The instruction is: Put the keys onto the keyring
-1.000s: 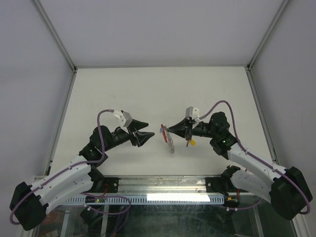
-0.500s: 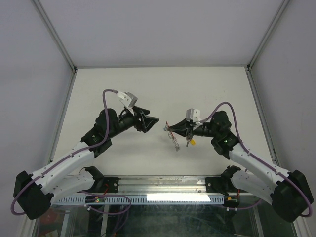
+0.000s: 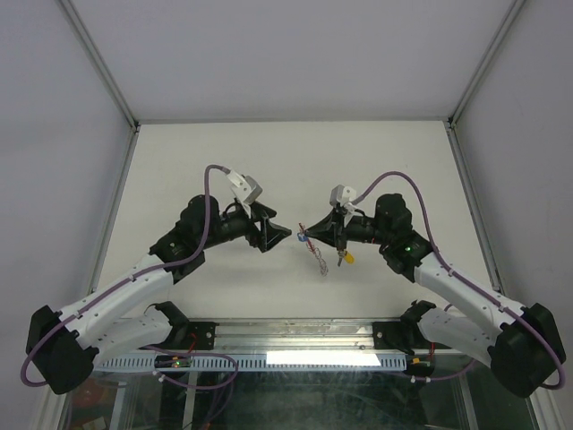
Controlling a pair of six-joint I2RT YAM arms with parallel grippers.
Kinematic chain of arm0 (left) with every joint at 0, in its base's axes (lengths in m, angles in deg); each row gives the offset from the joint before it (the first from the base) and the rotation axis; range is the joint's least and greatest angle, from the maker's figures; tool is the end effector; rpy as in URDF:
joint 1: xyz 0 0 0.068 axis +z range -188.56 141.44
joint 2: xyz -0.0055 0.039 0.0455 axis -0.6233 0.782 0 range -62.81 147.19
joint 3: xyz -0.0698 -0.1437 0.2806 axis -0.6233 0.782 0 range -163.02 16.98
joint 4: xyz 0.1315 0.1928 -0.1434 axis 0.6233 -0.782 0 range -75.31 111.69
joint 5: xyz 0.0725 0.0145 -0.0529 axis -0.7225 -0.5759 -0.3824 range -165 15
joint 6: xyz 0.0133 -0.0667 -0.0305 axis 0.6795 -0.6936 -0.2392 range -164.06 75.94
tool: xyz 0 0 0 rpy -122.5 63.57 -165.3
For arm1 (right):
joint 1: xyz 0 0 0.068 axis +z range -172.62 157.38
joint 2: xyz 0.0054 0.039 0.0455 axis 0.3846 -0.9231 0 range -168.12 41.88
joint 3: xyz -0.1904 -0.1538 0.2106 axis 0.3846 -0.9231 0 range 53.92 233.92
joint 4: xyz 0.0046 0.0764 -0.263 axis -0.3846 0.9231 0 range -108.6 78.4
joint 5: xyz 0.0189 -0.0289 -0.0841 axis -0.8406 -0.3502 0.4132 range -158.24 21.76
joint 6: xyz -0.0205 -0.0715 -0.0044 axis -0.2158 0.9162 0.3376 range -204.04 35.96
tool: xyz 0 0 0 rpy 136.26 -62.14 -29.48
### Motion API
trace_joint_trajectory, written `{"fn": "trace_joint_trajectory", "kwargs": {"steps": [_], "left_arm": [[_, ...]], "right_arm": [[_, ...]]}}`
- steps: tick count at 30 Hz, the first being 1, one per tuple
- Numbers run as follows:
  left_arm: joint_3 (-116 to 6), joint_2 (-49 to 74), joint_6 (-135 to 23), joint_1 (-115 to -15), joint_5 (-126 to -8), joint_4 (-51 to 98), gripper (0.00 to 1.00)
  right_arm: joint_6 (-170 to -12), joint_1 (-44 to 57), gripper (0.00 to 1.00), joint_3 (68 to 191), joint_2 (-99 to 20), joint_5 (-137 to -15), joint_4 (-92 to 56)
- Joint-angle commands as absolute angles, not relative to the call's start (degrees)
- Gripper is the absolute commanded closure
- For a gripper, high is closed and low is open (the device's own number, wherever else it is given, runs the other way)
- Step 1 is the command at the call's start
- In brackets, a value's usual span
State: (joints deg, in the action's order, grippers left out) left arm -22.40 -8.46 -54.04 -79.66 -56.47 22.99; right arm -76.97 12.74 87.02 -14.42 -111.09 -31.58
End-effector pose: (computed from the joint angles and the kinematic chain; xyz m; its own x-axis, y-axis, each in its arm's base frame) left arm 0.1608 -0.1666 0.3297 -0.3237 0.0643 -0.9440 0.8123 0.5306 -0.2423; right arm 0.1580 0.1643 0.3082 -0.0243 -0.1278 -0.9915 -0.9805 0.1964 -0.0012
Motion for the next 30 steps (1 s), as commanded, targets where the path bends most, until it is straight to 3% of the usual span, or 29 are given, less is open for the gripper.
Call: {"fn": "trace_joint_trajectory", "kwargs": {"steps": [1,7,13,18,26,30], "left_arm": [[-25.61,-8.50,-48.54,-82.07,-53.47,23.08,0.30],[-27.02,-7.89,-42.52,-90.38,-58.19,22.88,0.29],[-19.63,-13.79,-35.65,-92.32,-58.02,33.61,0.33],[-13.99,-17.52,-30.16,-92.43,-58.24,42.15,0.41],[-17.19,-14.00,-29.33,-92.73,-56.14,42.41,0.59],[-18.07,-12.75,-28.54,-93.17,-55.23,42.44,0.63]], "right_arm": [[-74.72,12.80,1.00,89.05,-11.34,-111.75,-30.96],[-71.48,12.74,1.00,88.11,-8.83,-113.52,-32.24],[-65.87,12.80,1.00,85.78,-2.60,-113.05,-33.14],[-60.89,12.93,1.00,84.27,2.03,-114.22,-33.03],[-54.60,13.17,1.00,85.39,3.64,-116.80,-28.88],[-54.01,13.35,1.00,86.84,3.55,-117.99,-26.97]]}}
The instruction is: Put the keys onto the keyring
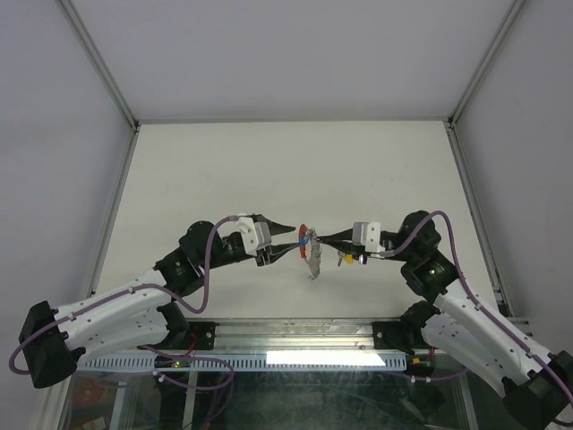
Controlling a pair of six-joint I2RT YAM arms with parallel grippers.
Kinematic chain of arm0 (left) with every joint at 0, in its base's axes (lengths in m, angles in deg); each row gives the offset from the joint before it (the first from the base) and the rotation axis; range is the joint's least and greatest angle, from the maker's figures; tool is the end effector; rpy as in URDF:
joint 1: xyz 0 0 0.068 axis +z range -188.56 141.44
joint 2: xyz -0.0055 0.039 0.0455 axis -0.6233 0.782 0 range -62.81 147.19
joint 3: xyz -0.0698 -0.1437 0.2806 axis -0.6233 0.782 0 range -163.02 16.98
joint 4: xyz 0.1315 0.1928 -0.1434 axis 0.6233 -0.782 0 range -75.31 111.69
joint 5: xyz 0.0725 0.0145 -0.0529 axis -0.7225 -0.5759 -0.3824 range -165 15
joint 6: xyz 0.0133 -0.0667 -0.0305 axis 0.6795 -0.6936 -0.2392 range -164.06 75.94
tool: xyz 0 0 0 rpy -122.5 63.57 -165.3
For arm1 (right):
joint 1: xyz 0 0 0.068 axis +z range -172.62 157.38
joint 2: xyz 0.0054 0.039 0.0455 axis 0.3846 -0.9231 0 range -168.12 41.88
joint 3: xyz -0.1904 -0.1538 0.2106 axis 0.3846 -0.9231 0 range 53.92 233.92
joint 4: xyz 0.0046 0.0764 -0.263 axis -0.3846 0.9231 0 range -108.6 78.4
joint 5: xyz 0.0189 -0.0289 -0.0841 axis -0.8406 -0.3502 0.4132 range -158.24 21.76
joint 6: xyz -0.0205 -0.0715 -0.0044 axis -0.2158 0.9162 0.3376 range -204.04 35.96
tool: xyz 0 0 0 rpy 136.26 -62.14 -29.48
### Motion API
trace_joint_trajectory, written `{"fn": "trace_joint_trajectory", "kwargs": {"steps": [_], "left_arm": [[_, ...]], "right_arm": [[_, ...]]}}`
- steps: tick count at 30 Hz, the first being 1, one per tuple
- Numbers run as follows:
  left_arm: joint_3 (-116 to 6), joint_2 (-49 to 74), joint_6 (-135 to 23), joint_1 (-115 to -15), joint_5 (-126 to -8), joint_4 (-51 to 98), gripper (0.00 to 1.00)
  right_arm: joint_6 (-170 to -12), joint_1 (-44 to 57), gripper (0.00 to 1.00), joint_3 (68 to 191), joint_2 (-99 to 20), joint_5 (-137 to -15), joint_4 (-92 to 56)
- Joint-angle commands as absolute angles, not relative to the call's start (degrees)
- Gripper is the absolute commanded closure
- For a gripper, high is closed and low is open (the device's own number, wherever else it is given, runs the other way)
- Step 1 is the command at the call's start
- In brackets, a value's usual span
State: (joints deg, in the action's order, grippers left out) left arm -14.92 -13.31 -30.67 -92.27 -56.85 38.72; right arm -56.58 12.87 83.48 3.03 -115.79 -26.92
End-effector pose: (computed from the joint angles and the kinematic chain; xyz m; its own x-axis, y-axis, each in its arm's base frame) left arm 0.1104 -0.1831 0.3312 0.2144 0.0798 -0.9735 0.9258 0.3009 0.2286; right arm 0.0994 0.1276 0.3270 0.4453 -0.0646 -0.8930 -0.8871 0.1031 -0.4498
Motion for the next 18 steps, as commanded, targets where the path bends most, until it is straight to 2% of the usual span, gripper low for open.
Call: {"fn": "trace_joint_trajectory", "kwargs": {"steps": [1,18], "left_arm": [[-18.28,-12.53,-28.36,-93.28,-55.04,42.43,0.62],[-22.20,-8.19,-27.63,-94.45,-50.48,41.34,0.68]], "right_arm": [[-54.21,13.33,1.00,87.07,3.56,-118.43,-26.96],[-56.13,14.80,1.00,90.40,2.33,-120.17,-26.95]]}}
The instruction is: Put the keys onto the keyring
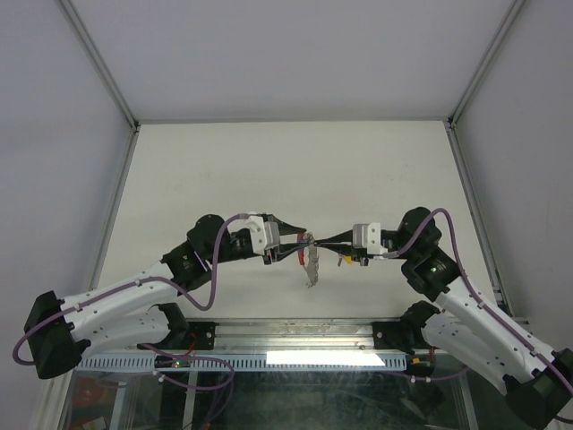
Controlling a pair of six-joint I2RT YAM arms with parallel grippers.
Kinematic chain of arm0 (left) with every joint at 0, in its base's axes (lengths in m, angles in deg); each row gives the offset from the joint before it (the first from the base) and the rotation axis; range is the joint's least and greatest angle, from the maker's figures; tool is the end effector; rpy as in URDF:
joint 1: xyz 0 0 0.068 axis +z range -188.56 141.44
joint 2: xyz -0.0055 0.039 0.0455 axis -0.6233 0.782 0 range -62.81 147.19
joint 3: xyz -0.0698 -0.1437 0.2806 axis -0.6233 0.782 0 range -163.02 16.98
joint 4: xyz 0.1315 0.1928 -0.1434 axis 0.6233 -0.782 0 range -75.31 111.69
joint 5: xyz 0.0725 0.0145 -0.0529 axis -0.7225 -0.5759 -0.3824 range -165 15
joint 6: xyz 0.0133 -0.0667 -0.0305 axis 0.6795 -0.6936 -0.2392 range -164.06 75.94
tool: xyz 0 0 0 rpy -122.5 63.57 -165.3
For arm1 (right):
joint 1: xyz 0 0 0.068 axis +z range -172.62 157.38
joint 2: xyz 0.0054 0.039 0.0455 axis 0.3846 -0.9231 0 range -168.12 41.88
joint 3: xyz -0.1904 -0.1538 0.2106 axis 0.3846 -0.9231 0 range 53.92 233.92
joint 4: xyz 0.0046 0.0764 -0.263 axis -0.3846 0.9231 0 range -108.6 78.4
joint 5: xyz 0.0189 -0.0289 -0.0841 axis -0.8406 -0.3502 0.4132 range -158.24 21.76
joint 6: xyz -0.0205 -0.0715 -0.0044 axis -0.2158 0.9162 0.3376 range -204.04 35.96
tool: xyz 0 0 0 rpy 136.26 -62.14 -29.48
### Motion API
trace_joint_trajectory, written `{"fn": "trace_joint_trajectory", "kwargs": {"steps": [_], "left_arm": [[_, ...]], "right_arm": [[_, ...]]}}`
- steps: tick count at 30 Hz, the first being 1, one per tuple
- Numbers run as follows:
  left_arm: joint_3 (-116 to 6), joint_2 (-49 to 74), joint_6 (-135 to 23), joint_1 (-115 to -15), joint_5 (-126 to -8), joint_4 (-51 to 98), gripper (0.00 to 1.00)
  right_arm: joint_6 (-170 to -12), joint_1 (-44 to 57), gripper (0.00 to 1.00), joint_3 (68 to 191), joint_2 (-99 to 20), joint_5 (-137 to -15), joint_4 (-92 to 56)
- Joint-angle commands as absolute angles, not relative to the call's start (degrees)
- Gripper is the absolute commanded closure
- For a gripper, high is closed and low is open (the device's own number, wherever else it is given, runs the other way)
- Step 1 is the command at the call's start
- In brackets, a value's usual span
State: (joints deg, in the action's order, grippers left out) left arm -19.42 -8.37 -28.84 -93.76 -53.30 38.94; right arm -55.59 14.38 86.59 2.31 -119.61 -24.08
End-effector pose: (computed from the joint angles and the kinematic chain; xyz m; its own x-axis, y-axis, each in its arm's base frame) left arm 0.1139 -0.2044 0.3455 0.2482 0.0704 -0.9662 0.9419 0.2157 0.2576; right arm 0.0931 0.1313 0.3403 0.4586 -0.0267 -0.8883 -0.8882 0.0181 -0.4591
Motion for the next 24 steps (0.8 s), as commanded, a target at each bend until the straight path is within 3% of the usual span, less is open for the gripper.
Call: {"fn": "trace_joint_trajectory", "kwargs": {"steps": [1,14,24], "left_arm": [[-22.26,-8.08,-27.62,-94.54,-50.21,41.31,0.68],[-22.51,-7.17,-27.76,-94.81,-48.74,40.49,0.66],[-23.44,-5.59,-28.31,-94.98,-48.29,42.26,0.76]], "right_arm": [[-56.17,14.90,1.00,90.47,2.33,-120.06,-26.95],[-58.79,15.27,1.00,90.01,2.79,-118.60,-30.67],[-59.86,16.26,1.00,89.87,2.12,-118.86,-31.92]]}}
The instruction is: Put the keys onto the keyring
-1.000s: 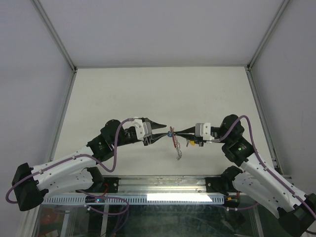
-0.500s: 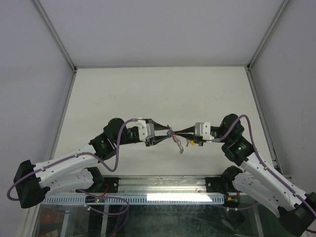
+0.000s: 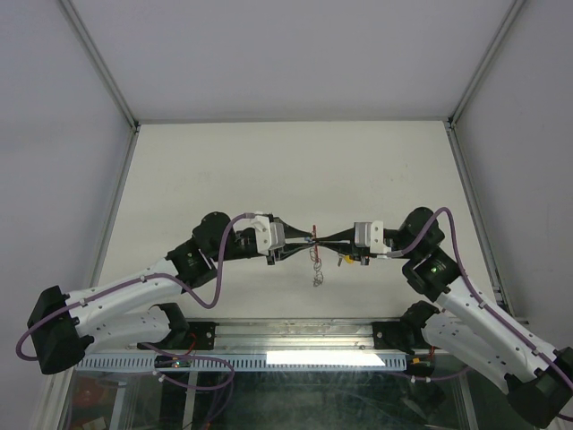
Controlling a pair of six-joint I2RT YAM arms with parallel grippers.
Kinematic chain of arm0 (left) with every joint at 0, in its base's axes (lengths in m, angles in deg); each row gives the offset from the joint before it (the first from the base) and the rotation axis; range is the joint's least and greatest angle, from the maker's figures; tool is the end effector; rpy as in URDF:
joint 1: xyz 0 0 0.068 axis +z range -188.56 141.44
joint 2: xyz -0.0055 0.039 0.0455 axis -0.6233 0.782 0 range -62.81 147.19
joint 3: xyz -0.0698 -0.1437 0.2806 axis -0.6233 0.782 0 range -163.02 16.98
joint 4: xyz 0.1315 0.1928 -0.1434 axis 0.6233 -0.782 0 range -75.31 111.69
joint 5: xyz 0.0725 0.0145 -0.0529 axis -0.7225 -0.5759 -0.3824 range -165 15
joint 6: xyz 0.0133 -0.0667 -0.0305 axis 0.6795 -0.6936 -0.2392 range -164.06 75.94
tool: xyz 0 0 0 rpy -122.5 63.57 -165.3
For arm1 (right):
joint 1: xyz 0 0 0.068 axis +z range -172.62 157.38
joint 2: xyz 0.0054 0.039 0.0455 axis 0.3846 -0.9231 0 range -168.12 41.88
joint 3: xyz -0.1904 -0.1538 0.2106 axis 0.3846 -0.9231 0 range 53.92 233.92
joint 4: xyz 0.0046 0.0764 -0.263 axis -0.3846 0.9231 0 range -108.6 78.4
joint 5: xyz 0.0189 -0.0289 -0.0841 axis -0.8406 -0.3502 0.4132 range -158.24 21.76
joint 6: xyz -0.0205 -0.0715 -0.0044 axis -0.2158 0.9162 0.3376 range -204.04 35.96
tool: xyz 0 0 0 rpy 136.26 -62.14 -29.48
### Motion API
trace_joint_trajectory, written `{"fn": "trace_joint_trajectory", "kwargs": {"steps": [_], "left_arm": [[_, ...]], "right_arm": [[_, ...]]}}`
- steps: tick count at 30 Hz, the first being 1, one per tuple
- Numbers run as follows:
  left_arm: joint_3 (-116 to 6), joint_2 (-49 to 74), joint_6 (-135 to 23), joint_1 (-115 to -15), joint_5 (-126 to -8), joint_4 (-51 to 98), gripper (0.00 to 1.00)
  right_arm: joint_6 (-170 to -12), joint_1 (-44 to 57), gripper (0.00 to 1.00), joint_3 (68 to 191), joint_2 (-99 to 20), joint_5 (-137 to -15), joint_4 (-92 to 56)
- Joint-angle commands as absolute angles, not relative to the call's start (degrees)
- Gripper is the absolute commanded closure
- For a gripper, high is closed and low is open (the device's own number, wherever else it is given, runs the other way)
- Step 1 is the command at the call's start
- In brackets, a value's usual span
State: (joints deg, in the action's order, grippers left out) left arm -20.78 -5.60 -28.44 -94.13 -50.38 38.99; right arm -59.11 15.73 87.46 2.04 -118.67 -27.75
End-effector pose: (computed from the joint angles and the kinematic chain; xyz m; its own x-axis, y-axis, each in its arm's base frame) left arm 0.1162 -0.2156 0.3444 0.2449 0.0757 -0.9666 0.9545 0.1559 0.2541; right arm 0.0914 0.1338 0.3526 0.4563 0.0188 -0.8896 -0.8896 0.0329 -0.4556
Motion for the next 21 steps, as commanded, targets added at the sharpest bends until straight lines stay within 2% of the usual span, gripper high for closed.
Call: {"fn": "trace_joint_trajectory", "kwargs": {"steps": [1,6,13,20,21], "left_arm": [[-23.45,-5.64,-28.32,-94.98,-48.28,42.25,0.77],[-23.57,-6.03,-28.54,-94.98,-48.29,42.34,0.82],[-23.62,-6.38,-28.80,-95.03,-48.02,42.34,0.83],[-23.78,-6.80,-28.98,-94.99,-48.25,42.48,1.00],[-23.66,-6.96,-29.02,-94.99,-48.60,42.48,1.00]], "right_arm": [[-59.68,16.23,1.00,89.87,2.10,-118.75,-31.65],[-58.53,16.45,1.00,90.00,1.98,-118.07,-30.29],[-57.85,16.74,1.00,90.21,1.63,-116.98,-29.51],[-56.63,16.98,1.00,90.75,1.23,-116.35,-27.56],[-56.58,17.04,1.00,90.75,1.27,-116.25,-27.57]]}}
